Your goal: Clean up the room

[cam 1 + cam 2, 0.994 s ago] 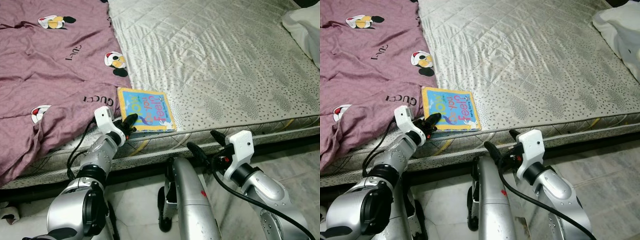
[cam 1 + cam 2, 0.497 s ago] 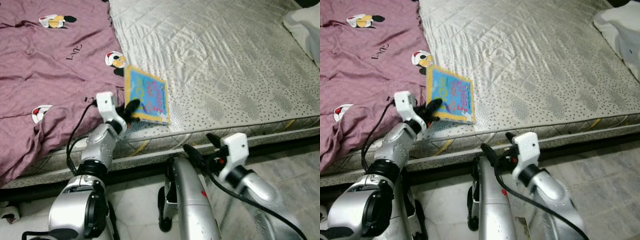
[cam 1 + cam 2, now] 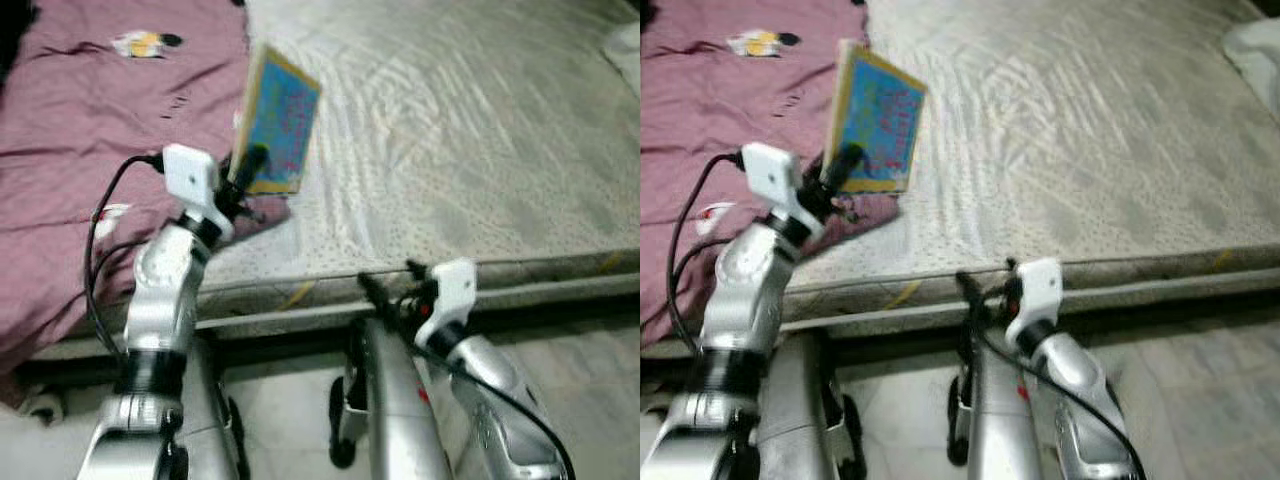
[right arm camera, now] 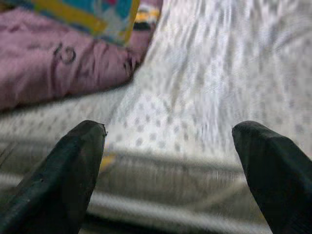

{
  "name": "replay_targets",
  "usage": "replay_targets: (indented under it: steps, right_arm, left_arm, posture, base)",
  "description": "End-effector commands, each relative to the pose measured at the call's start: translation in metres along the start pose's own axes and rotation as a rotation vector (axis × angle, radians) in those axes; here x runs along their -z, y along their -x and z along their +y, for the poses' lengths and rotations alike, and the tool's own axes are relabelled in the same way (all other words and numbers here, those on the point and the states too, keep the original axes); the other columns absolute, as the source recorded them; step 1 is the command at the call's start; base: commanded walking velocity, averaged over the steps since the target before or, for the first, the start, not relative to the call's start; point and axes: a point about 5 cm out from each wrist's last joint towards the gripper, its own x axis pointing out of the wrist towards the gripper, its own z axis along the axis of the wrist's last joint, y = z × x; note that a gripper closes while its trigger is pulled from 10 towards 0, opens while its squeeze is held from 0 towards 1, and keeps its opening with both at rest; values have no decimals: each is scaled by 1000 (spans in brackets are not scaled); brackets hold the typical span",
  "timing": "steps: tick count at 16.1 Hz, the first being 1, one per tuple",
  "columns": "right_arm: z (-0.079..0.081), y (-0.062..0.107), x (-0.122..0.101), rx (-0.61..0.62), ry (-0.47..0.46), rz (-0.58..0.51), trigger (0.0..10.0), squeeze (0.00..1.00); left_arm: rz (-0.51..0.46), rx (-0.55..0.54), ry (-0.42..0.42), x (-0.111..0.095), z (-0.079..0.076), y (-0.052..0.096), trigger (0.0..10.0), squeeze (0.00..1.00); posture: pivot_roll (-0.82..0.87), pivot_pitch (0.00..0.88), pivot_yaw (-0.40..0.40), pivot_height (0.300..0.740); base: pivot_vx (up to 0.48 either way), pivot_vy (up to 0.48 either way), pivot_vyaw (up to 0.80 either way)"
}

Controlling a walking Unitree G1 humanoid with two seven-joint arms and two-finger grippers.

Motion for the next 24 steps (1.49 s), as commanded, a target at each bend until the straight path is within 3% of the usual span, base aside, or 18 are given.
replay_targets:
  steps: [1, 2, 4, 6, 10, 11, 12, 13, 24]
  right_arm:
    - [-6, 2, 4, 64, -23, 1, 10000, 0]
    - [-10, -3, -2, 130, -50, -39, 10000, 0]
    - [-14, -8, -11, 192, -62, -87, 10000, 0]
    - [-18, -13, -22, 247, -49, -138, 10000, 0]
    - [-25, -9, -29, 254, -41, -174, 10000, 0]
    - [-25, -9, -28, 261, -47, -171, 10000, 0]
    - [-25, -9, -27, 261, -52, -169, 10000, 0]
    - [-23, -10, -27, 261, -56, -170, 10000, 0]
    - [-24, -12, -26, 269, -57, -173, 10000, 0]
  left_arm:
    - [-38, 20, -45, -9, -9, 5, 0, 0]
    - [-43, -3, -86, -9, -14, 22, 0, 0]
    - [-35, -55, -111, -3, -19, 41, 0, 0]
    - [10, -144, -68, 5, -27, 62, 0, 0]
    - [65, -200, -55, 11, -36, 73, 0, 0]
    - [72, -201, -55, 11, -39, 74, 941, 0]
    - [85, -206, -59, 13, -39, 74, 6157, 0]
    - [115, -230, -76, 17, -38, 76, 10000, 0]
    - [164, -252, -87, 19, -38, 71, 10000, 0]
  posture:
    - [11, 162, -41, 532]
    - [24, 159, -37, 532]
    - [38, 154, -36, 532]
    - [49, 149, -39, 532]
    - [40, 154, -46, 541]
    - [38, 156, -47, 555]
    - [38, 156, -48, 560]
    - [36, 156, -49, 570]
    - [40, 152, -46, 690]
  base:
    - [0, 0, 0]
    - [0, 0, 0]
    - [0, 0, 0]
    - [0, 0, 0]
    - [0, 0, 0]
    - [0, 0, 0]
    - [0, 0, 0]
    - [0, 0, 0]
    - [0, 0, 0]
